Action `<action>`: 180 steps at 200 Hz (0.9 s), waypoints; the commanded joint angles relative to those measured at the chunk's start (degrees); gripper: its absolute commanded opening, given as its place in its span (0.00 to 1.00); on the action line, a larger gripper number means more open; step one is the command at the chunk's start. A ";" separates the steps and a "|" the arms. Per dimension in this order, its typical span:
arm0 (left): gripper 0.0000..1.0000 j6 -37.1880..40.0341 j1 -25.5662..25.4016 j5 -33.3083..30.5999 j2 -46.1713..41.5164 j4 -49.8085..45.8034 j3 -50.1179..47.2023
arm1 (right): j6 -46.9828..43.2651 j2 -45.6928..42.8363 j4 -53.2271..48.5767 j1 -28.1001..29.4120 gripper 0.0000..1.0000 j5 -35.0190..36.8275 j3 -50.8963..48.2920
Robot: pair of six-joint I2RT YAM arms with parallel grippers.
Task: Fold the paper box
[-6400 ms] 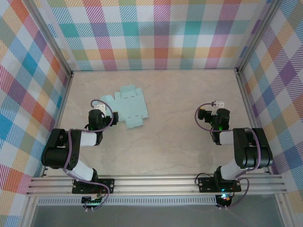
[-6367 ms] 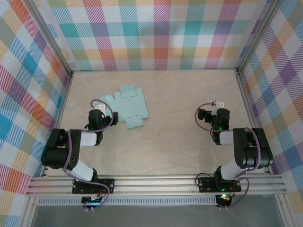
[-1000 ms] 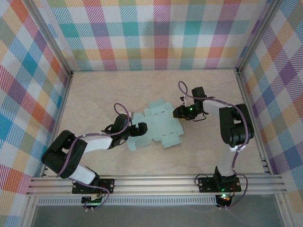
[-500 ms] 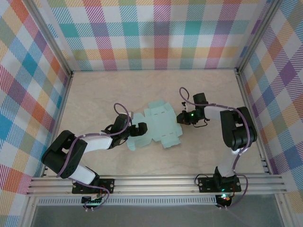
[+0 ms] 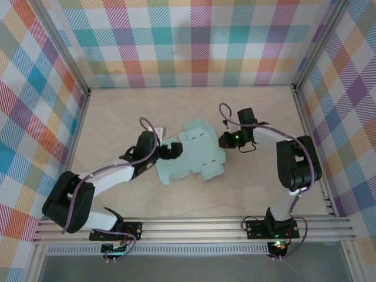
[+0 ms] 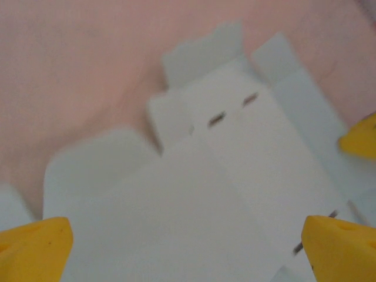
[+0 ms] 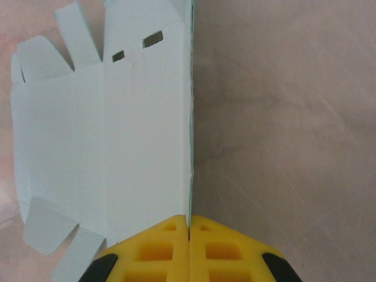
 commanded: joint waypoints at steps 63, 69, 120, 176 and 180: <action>0.94 15.12 5.56 31.18 19.81 -8.30 26.58 | -10.87 5.22 -19.77 0.75 0.00 -8.52 17.74; 0.92 14.89 5.92 32.34 21.59 -9.25 28.45 | -10.91 5.57 -20.73 0.77 0.00 -8.96 18.55; 0.81 11.47 8.21 38.12 30.97 -8.27 38.83 | -12.53 6.49 -26.42 0.78 0.00 -13.21 22.74; 0.59 11.09 8.06 42.87 34.51 -7.12 41.85 | -12.76 6.22 -27.97 0.78 0.00 -15.50 23.00; 0.57 11.09 8.06 43.12 34.55 -6.88 41.85 | -12.74 6.26 -28.04 0.76 0.00 -15.62 22.98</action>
